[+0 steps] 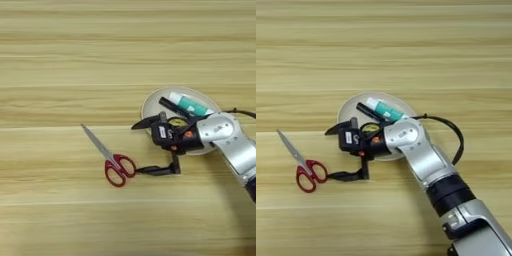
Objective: Move the objects on the table
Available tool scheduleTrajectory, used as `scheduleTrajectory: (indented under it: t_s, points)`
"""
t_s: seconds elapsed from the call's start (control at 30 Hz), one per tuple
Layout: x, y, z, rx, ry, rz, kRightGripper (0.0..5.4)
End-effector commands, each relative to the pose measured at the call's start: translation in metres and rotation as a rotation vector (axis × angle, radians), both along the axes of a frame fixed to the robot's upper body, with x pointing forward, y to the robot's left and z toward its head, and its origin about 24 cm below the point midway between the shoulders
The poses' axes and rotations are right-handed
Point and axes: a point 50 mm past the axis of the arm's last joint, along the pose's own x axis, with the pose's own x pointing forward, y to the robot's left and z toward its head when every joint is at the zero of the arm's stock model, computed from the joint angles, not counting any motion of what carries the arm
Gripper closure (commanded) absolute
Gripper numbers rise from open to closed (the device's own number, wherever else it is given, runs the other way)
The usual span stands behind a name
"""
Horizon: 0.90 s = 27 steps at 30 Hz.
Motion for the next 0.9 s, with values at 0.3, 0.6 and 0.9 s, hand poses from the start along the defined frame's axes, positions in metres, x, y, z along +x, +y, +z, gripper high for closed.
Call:
scheduleTrajectory:
  t_s: [0.3,0.6,0.9]
  points:
    - [0.026,-0.004,0.079,0.359,-0.182,-0.096,0.04]
    - [0.034,-0.039,0.121,0.593,-0.245,-0.233,0.04]
    - [0.042,-0.074,0.131,0.595,-0.313,-0.362,0.04]
